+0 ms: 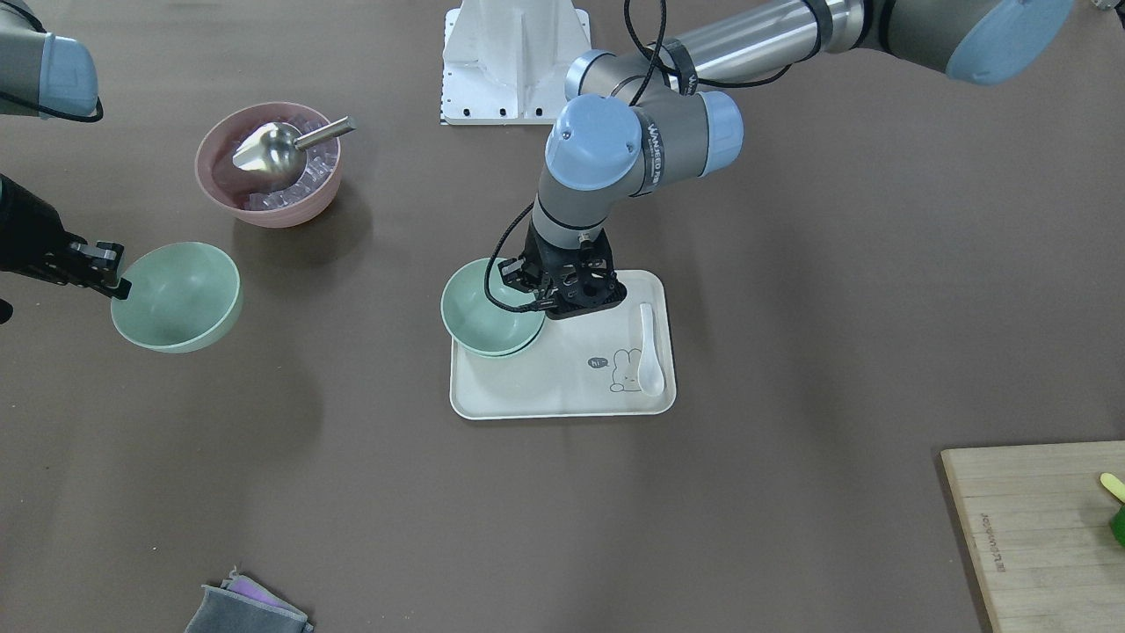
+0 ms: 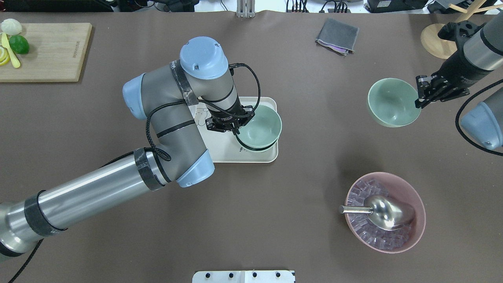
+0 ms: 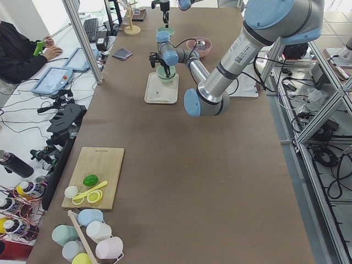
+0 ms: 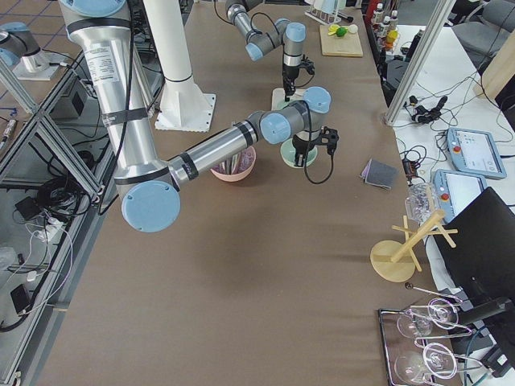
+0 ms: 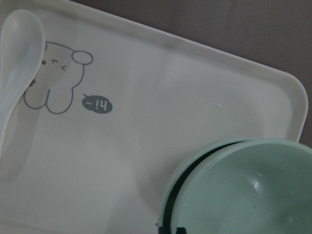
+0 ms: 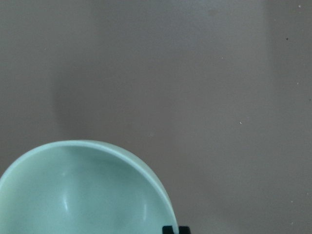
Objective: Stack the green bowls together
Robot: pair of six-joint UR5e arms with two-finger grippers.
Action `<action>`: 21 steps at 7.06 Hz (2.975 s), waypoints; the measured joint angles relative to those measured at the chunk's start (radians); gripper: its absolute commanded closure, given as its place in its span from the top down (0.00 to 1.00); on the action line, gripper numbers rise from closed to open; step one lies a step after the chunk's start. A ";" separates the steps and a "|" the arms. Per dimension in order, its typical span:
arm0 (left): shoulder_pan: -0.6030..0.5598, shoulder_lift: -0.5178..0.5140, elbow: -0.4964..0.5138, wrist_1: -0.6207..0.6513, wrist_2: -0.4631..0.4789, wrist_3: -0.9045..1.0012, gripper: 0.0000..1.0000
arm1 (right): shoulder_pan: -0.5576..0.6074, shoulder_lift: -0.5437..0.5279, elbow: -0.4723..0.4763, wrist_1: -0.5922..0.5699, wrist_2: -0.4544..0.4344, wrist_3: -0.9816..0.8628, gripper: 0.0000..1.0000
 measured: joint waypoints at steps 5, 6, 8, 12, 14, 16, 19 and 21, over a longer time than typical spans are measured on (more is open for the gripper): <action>0.000 0.000 0.009 -0.002 0.000 0.001 0.00 | 0.000 0.000 0.000 0.000 0.001 0.000 0.00; 0.000 0.000 0.009 -0.002 0.000 0.001 0.00 | 0.000 0.000 0.000 0.000 0.001 0.000 0.00; 0.000 0.000 0.011 -0.002 0.000 0.001 0.00 | 0.000 0.000 0.001 0.000 0.000 0.000 0.00; 0.000 -0.001 0.028 -0.022 0.000 0.000 0.00 | 0.000 0.000 0.001 0.000 0.000 0.000 0.00; 0.000 -0.001 0.029 -0.029 0.000 -0.001 0.00 | 0.000 0.000 0.001 0.000 0.001 0.000 0.00; 0.000 0.000 0.029 -0.051 -0.001 -0.005 0.00 | 0.000 0.000 0.002 0.000 0.002 0.000 0.00; -0.002 0.003 0.030 -0.061 0.000 -0.008 0.00 | 0.000 0.000 0.005 0.000 0.006 0.001 0.00; -0.002 0.005 0.032 -0.061 0.000 -0.008 0.00 | 0.000 0.000 0.007 0.000 0.006 0.001 0.00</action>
